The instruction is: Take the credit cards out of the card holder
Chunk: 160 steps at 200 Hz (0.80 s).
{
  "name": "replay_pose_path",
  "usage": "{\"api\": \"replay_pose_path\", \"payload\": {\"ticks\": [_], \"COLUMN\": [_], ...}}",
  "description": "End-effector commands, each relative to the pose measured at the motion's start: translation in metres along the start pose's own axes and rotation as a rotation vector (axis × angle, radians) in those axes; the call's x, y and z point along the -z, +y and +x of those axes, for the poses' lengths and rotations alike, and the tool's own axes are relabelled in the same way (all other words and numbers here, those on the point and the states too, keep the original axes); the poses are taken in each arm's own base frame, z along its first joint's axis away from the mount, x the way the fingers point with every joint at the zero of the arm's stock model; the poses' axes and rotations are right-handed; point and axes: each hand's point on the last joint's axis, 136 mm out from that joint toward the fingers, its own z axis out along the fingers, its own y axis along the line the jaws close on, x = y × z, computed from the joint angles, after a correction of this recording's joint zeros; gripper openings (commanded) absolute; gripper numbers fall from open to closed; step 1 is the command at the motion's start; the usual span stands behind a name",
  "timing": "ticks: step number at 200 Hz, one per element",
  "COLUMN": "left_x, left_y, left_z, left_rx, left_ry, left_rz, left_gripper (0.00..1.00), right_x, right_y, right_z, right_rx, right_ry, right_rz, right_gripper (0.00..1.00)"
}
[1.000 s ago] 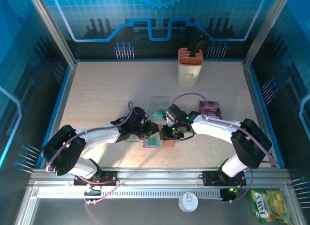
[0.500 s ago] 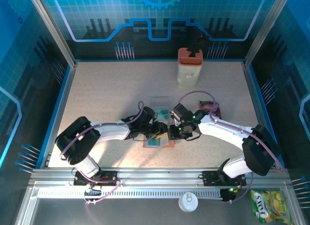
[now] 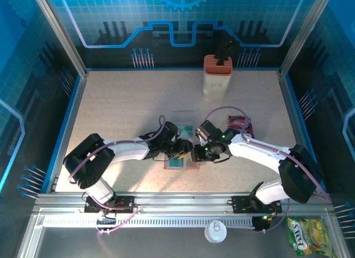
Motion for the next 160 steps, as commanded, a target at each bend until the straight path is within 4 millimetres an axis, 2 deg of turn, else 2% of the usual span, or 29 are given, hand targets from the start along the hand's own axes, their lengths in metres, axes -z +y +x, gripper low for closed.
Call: {"api": "replay_pose_path", "payload": {"ticks": [1,42,82,96,104,160], "left_x": [0.014,0.043,0.066,0.067,0.067,0.055], "left_y": [0.001,0.025,0.062,0.070,0.072,0.088], "left_z": [-0.002,-0.011,-0.013,-0.012,-0.011,-0.004], "left_rx": [-0.021,-0.018,0.003,0.020,0.026,0.049], "left_ry": [-0.017,-0.080,-0.114,-0.112,-0.107,-0.066], "left_rz": [-0.006,-0.076,-0.182,-0.179,-0.174,-0.184], "left_gripper": [0.46,0.46,0.42,0.38,0.36,0.26], "right_x": [-0.004,-0.010,-0.018,-0.023,-0.019,-0.027], "right_y": [0.014,0.027,0.039,0.041,0.052,0.060], "right_z": [-0.002,-0.005,-0.007,-0.006,-0.015,-0.018], "right_rx": [-0.003,0.000,0.001,-0.001,0.006,0.009], "right_ry": [-0.004,0.008,0.027,0.039,0.022,0.037], "right_rz": [-0.056,-0.099,-0.142,-0.153,-0.177,-0.190], "right_gripper": [0.40,0.39,0.39,0.39,0.39,0.39]}}
